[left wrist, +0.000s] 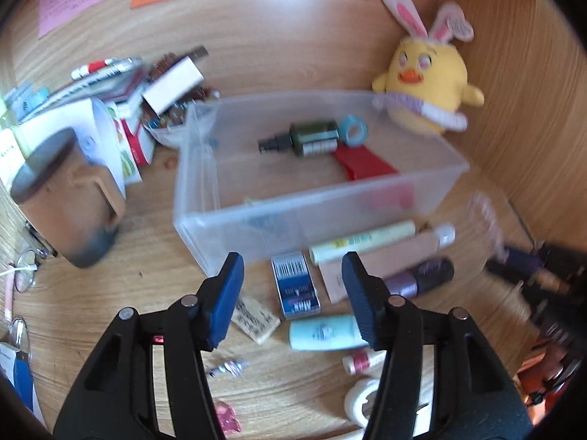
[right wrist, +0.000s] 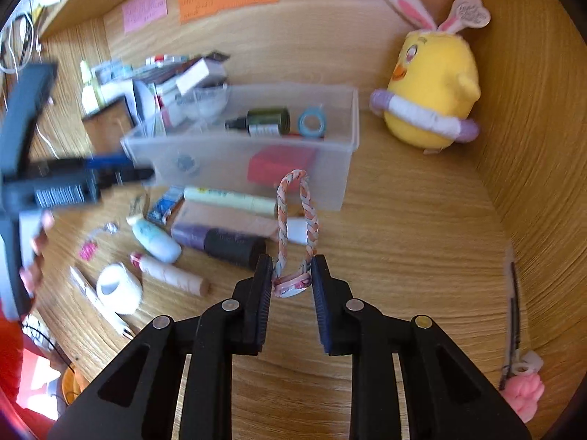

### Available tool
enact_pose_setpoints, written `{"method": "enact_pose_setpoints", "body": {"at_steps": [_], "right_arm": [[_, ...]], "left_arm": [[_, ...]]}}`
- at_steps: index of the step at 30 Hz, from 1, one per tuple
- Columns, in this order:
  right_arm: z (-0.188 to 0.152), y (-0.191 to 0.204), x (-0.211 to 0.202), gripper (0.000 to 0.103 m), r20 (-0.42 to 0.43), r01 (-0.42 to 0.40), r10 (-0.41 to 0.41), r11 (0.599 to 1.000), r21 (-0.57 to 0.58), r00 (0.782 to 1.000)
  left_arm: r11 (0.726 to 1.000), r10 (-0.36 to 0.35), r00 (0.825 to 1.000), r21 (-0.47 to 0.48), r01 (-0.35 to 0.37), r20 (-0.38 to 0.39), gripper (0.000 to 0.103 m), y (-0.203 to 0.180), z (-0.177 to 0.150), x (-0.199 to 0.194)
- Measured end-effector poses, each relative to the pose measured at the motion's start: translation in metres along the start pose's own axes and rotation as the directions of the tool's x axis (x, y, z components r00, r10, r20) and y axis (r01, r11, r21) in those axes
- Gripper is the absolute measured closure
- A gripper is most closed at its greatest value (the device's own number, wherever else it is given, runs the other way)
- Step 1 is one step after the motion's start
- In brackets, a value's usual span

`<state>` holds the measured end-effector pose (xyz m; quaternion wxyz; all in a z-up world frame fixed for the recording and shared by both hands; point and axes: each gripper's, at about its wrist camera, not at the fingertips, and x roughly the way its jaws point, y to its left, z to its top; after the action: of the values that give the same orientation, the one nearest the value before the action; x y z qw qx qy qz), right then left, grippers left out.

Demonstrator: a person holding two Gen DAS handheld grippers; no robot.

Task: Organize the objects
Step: 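Carry the staple box and rope loop over the bin with both tools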

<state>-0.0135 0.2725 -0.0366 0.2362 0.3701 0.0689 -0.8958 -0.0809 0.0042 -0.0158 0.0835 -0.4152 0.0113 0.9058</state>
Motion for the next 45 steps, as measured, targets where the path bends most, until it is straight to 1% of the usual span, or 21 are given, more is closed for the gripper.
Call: {"method": "enact_pose_setpoints", "body": {"at_steps": [3, 6, 8, 10, 12, 13, 14, 15, 17, 20, 22, 24, 27, 31, 35, 41, 45], "right_arm": [[0.007, 0.001, -0.009, 0.083, 0.032, -0.003, 0.002, 1.0, 0.006, 0.999], [0.015, 0.002, -0.018, 0.083, 0.069, -0.014, 0.013, 1.0, 0.01, 0.998], [0.02, 0.002, -0.021, 0.083, 0.089, -0.019, 0.018, 1.0, 0.015, 0.996], [0.025, 0.001, -0.021, 0.083, 0.1, -0.026, 0.023, 0.999, 0.024, 0.995], [0.028, 0.0, -0.02, 0.083, 0.104, -0.039, 0.035, 0.999, 0.037, 0.994], [0.029, 0.0, -0.02, 0.083, 0.106, -0.044, 0.039, 0.998, 0.041, 0.994], [0.03, 0.0, -0.02, 0.083, 0.11, -0.049, 0.044, 0.998, 0.046, 0.993], [0.032, -0.001, -0.019, 0.083, 0.117, -0.05, 0.044, 0.997, 0.051, 0.992], [0.037, 0.0, -0.019, 0.083, 0.132, -0.057, 0.049, 0.997, 0.057, 0.99], [0.047, 0.001, -0.019, 0.083, 0.151, -0.082, 0.072, 0.995, 0.059, 0.986], [0.056, 0.003, -0.02, 0.083, 0.171, -0.09, 0.08, 0.995, 0.05, 0.982], [0.061, 0.005, -0.02, 0.083, 0.181, -0.096, 0.087, 0.994, 0.044, 0.98], [0.073, 0.007, -0.015, 0.083, 0.19, -0.113, 0.104, 0.993, 0.037, 0.976], [0.086, 0.008, -0.006, 0.083, 0.189, -0.129, 0.119, 0.991, 0.04, 0.975], [0.097, 0.008, 0.003, 0.083, 0.185, -0.13, 0.12, 0.991, 0.043, 0.975], [0.112, 0.008, 0.014, 0.083, 0.177, -0.126, 0.117, 0.991, 0.043, 0.977], [0.121, 0.007, 0.021, 0.083, 0.171, -0.123, 0.114, 0.991, 0.044, 0.979]], "left_arm": [[1.0, 0.009, 0.999, 0.008, -0.008, -0.046, 0.048, 0.0, -0.006, 0.015], [1.0, 0.005, 0.994, -0.015, -0.007, -0.107, 0.048, 0.006, -0.007, 0.032], [1.0, 0.023, 0.995, 0.001, -0.023, -0.102, 0.048, 0.005, -0.006, 0.034], [0.999, 0.04, 0.993, 0.028, -0.037, -0.115, 0.048, 0.001, -0.005, 0.038], [0.998, 0.043, 0.991, 0.045, -0.038, -0.128, 0.052, -0.003, -0.006, 0.042], [0.996, 0.063, 0.99, 0.065, -0.055, -0.124, 0.053, -0.006, -0.007, 0.043], [0.995, 0.066, 0.989, 0.083, -0.056, -0.131, 0.059, -0.009, -0.008, 0.045], [0.995, 0.062, 0.99, 0.089, -0.051, -0.126, 0.063, -0.011, -0.008, 0.044], [0.994, 0.057, 0.99, 0.102, -0.044, -0.126, 0.067, -0.014, -0.009, 0.044], [0.996, 0.031, 0.991, 0.087, -0.02, -0.131, 0.075, -0.011, -0.007, 0.047], [0.997, 0.019, 0.991, 0.073, -0.01, -0.131, 0.076, -0.007, -0.007, 0.049], [0.998, 0.024, 0.991, 0.064, -0.016, -0.132, 0.076, -0.004, -0.008, 0.048], [0.998, 0.028, 0.993, 0.062, -0.02, -0.116, 0.076, -0.004, -0.011, 0.041], [0.999, 0.007, 0.997, 0.052, -0.003, -0.072, 0.076, -0.006, -0.009, 0.023], [0.999, -0.022, 0.999, 0.041, 0.023, -0.031, 0.076, -0.006, -0.002, 0.003], [0.997, -0.075, 0.997, 0.002, 0.075, 0.024, 0.076, 0.0, 0.012, -0.023], [0.997, -0.067, 0.996, -0.023, 0.069, 0.061, 0.076, 0.007, 0.025, -0.033]]}}
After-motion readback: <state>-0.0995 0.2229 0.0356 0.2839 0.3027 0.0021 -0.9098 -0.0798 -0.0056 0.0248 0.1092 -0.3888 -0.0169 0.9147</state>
